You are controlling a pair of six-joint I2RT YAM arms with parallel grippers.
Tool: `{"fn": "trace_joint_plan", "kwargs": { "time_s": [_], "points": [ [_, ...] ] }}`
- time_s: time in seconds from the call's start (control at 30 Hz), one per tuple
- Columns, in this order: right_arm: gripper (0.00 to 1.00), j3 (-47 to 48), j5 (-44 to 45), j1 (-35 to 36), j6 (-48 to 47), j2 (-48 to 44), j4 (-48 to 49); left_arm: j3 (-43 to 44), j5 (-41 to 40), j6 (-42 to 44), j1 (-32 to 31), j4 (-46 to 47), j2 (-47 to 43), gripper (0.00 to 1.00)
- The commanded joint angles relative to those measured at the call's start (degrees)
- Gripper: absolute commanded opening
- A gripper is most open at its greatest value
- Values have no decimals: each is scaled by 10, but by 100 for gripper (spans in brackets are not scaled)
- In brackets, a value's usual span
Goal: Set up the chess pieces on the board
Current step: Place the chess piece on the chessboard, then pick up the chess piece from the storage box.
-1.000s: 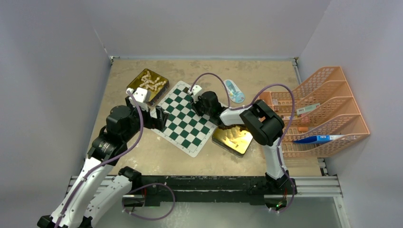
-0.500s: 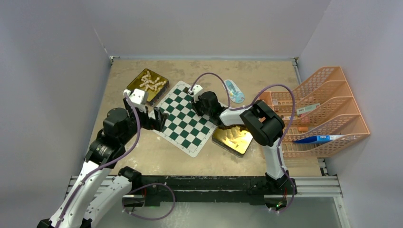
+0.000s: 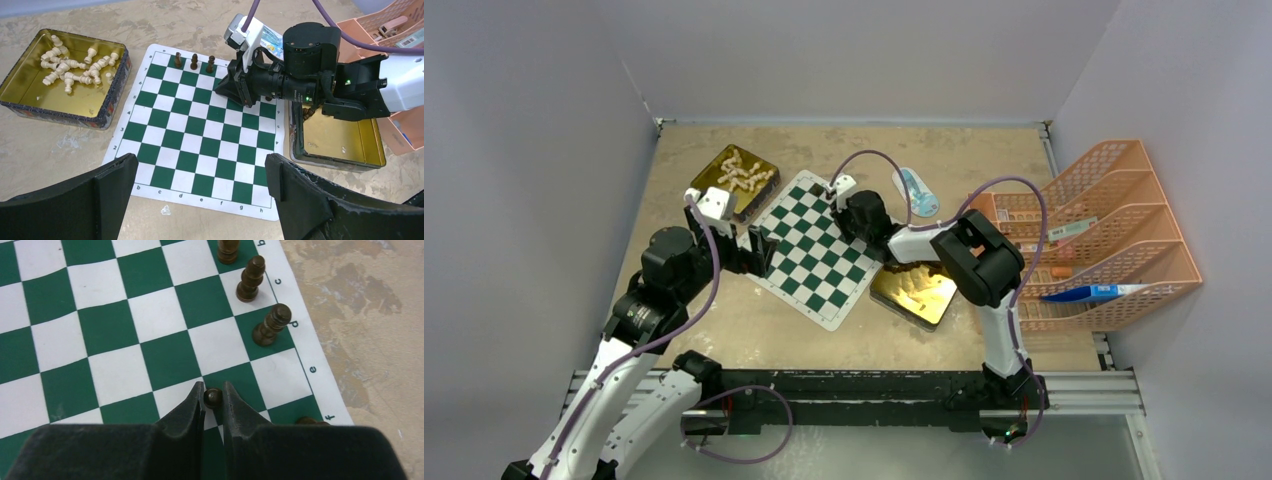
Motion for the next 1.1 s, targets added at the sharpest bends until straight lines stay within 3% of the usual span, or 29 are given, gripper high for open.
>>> {"fn": "trace_joint_plan", "kwargs": {
  "time_s": [0.0, 0.4, 0.7, 1.07],
  "points": [
    [9, 17, 31, -8, 5, -33, 10, -1, 8, 5, 2, 19, 1, 100],
    [10, 20, 37, -14, 6, -23, 12, -2, 12, 5, 2, 18, 1, 100],
    [23, 17, 15, -14, 22, -27, 24, -2, 12, 5, 2, 18, -1, 100],
    [31, 32, 3, -14, 25, -41, 20, -3, 13, 6, 2, 16, -2, 100]
  ]
}}
